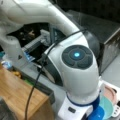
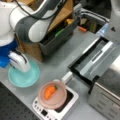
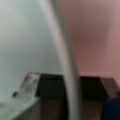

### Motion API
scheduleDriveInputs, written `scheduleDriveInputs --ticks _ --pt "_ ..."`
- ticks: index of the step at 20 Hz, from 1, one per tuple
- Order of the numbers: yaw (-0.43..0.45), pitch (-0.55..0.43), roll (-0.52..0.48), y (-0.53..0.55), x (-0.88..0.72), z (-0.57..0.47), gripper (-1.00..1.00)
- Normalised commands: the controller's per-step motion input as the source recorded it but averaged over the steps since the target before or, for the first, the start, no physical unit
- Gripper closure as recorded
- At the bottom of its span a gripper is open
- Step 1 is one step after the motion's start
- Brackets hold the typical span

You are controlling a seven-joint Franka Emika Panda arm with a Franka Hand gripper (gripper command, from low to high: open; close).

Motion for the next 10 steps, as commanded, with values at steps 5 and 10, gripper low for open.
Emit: scheduleDriveInputs --ticks 5,10 --pt "-0.112 0.069 -0.096 0.37 -0.38 0.09 1.00" --pt "-0.104 -0.044 -0.149 0.44 -0.66 -0.04 1.00"
